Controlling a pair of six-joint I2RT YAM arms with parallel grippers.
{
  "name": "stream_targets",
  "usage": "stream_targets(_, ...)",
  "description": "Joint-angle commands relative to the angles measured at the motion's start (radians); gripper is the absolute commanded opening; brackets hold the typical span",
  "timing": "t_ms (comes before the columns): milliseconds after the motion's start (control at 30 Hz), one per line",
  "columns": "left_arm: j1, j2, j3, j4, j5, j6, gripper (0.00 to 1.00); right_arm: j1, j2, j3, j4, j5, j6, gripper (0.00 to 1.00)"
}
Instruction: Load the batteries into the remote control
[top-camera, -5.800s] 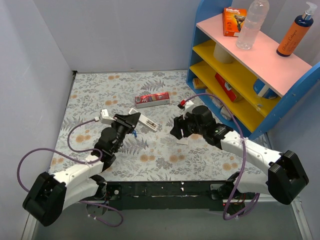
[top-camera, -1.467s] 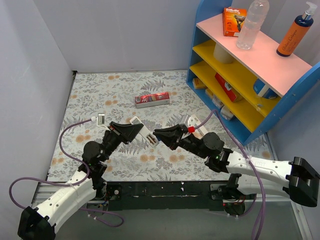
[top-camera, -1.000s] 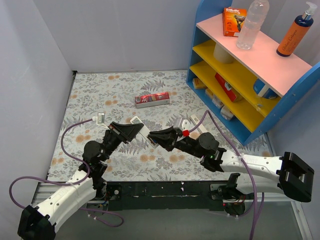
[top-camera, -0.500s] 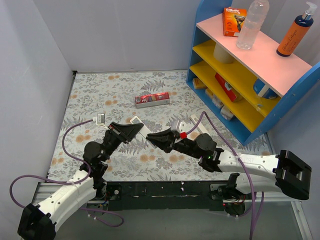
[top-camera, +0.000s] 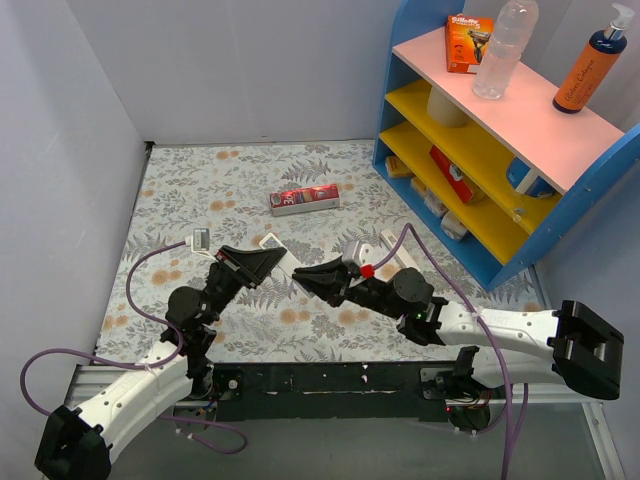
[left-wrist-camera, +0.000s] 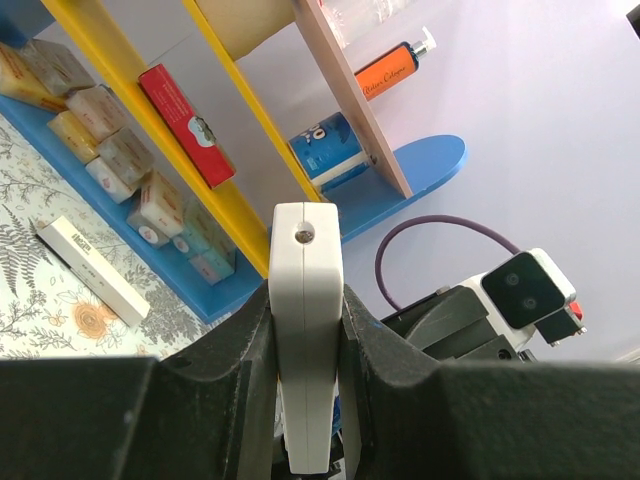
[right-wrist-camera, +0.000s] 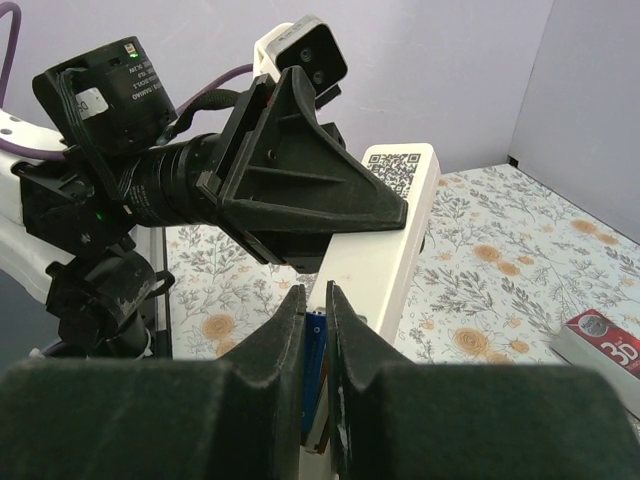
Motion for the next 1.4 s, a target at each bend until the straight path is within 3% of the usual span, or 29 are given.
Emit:
stream_targets(0,0.004,-0.018,-0.001,0.072,-0.020,-0.022,0.00,0.007,-0.028,0.007,-0.016,0.031,0.002,0.01)
stream_targets(233,0.003,-0.017,0.001,0.086,-0.017,-0.031,0.00,0.007,-0.029,0.007,-0.044,0.083,0.000,0.04)
stream_targets(533,0.004,0.001,0.004,0.088,-0.002,-0.039,0.00,0.008,-0.029,0.023,-0.061,0.100,-0.006,0.20)
stream_targets(867,0.003,0.021,0.001,0.097,0.014,-0.044,0.00,0.007,-0.012,0.044,-0.069,0.074,-0.004,0.26)
stream_targets(1367,0.004,0.023,0.002,0.092,0.032,-0.041,0.00,0.007,-0.011,0.056,-0.085,0.051,-0.004,0.27)
